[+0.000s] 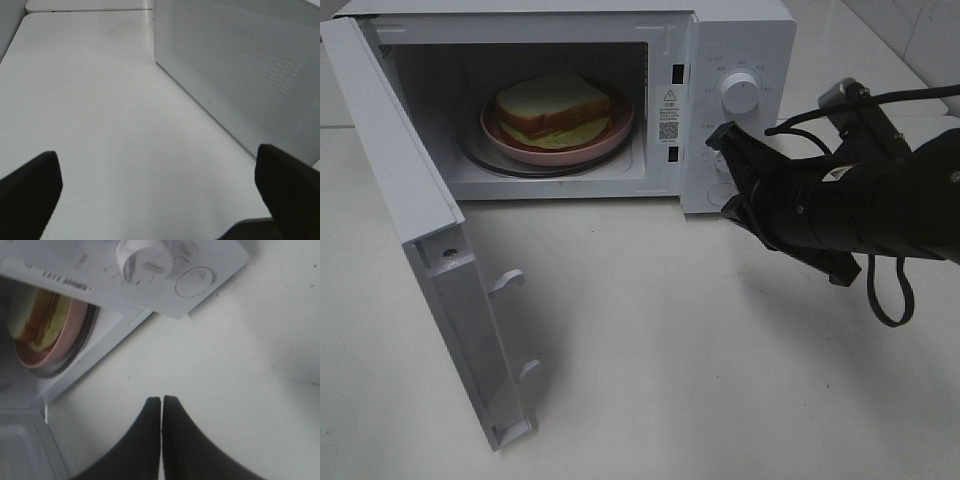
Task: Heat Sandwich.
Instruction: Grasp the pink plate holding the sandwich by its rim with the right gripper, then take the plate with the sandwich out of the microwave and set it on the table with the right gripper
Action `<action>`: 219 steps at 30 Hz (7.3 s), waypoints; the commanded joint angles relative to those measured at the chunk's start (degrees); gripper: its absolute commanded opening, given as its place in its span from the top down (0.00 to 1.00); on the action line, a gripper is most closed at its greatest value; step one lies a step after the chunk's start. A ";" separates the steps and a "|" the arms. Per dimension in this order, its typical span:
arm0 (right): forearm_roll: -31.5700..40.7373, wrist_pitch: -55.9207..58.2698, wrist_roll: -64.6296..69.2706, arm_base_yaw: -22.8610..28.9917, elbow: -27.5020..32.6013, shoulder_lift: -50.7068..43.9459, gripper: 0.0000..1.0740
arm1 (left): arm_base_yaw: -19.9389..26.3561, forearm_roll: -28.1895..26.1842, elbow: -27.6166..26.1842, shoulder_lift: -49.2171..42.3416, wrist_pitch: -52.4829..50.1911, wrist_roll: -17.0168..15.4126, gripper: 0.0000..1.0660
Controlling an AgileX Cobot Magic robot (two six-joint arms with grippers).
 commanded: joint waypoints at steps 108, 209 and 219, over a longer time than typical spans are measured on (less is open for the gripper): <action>-55.29 45.72 -92.82 1.49 -39.65 16.73 0.15 | 0.06 -0.46 0.00 -0.29 -0.29 -0.11 0.09; -46.12 45.89 -101.81 2.01 -64.29 39.19 1.00 | 0.06 -0.29 0.00 -0.29 -0.29 -0.11 0.09; -42.34 39.88 -108.63 2.01 -54.55 32.49 1.00 | 0.06 -0.29 0.00 -0.29 -0.29 -0.11 0.09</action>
